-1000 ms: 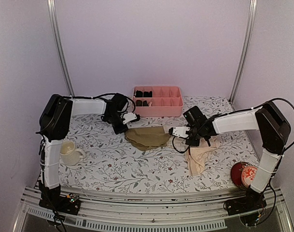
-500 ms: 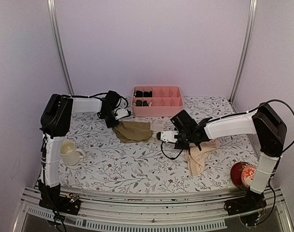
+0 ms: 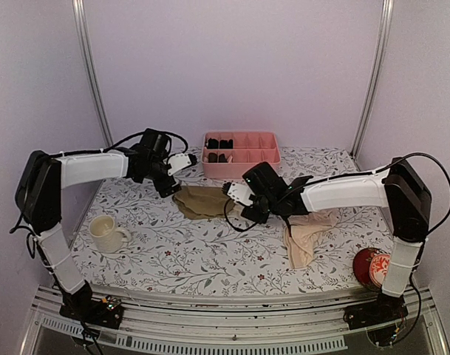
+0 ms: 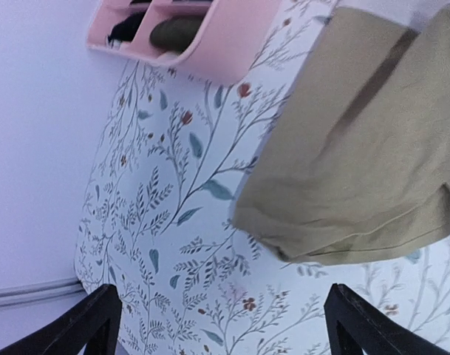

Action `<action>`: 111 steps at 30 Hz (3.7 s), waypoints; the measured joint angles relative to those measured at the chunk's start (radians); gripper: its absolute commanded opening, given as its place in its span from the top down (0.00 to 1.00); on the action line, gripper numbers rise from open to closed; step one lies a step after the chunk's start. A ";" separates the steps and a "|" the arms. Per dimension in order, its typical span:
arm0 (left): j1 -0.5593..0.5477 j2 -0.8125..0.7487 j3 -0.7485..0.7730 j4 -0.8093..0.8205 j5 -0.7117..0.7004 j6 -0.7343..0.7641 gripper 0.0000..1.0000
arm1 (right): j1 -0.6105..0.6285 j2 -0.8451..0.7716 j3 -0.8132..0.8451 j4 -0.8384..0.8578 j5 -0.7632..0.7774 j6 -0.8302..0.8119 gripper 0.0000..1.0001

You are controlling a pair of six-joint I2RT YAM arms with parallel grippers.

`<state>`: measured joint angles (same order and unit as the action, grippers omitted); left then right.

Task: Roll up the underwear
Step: Adjust the underwear at the center of the board.

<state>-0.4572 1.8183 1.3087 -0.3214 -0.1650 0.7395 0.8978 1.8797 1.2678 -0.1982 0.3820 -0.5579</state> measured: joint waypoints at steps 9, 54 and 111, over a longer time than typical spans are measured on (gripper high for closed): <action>-0.213 0.073 -0.114 0.130 -0.007 -0.052 0.01 | 0.013 0.128 0.003 0.073 0.116 0.131 0.07; -0.215 0.070 -0.258 0.283 -0.031 -0.079 0.02 | 0.009 0.194 -0.020 0.175 0.238 0.204 0.04; -0.228 0.139 -0.094 0.174 0.297 -0.291 0.30 | -0.004 0.162 -0.077 0.209 0.208 0.237 0.04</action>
<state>-0.6853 1.9572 1.2148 -0.1474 0.1318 0.4484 0.8936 2.0418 1.1904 0.0105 0.5903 -0.3210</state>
